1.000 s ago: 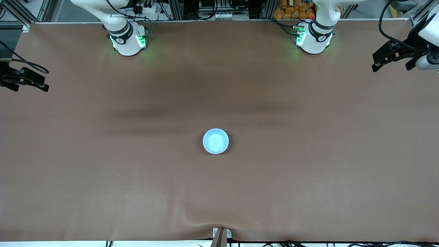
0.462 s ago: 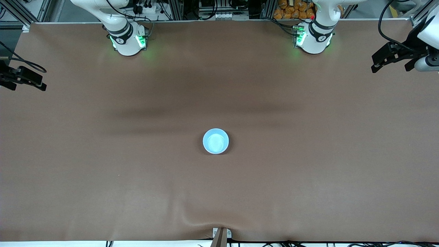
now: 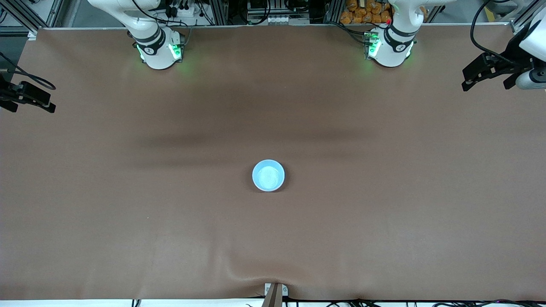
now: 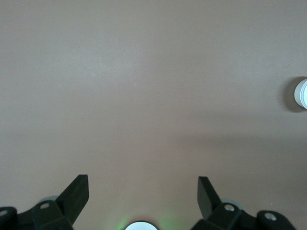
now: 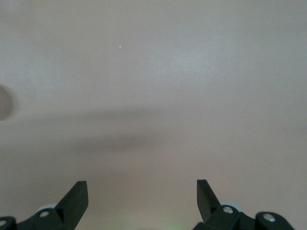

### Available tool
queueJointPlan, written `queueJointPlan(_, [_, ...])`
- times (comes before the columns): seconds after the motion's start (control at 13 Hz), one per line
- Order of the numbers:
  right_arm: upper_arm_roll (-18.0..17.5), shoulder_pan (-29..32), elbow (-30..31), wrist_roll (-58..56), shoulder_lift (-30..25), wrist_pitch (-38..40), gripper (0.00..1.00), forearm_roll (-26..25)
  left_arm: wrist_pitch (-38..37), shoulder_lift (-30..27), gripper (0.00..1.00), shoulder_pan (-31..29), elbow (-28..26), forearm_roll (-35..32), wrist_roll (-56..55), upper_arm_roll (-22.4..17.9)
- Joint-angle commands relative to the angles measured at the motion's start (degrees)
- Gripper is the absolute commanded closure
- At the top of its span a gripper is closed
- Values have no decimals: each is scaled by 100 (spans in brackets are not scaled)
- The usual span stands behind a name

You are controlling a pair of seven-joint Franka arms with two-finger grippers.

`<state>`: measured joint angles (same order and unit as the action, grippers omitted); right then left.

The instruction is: Stack pink and blue bowls on white bowl

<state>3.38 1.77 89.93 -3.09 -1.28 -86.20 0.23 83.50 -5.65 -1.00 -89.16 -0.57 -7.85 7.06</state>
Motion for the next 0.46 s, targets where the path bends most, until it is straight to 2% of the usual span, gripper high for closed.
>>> queueJointPlan(0.0, [-31, 25, -116, -8, 49, 95, 0, -32, 43, 20, 0, -14, 30, 66, 99, -2])
queueJointPlan(0.38, [-31, 25, -142, -16, 58, 95, 0, -32, 52, 20, 0, -14, 30, 66, 99, -11])
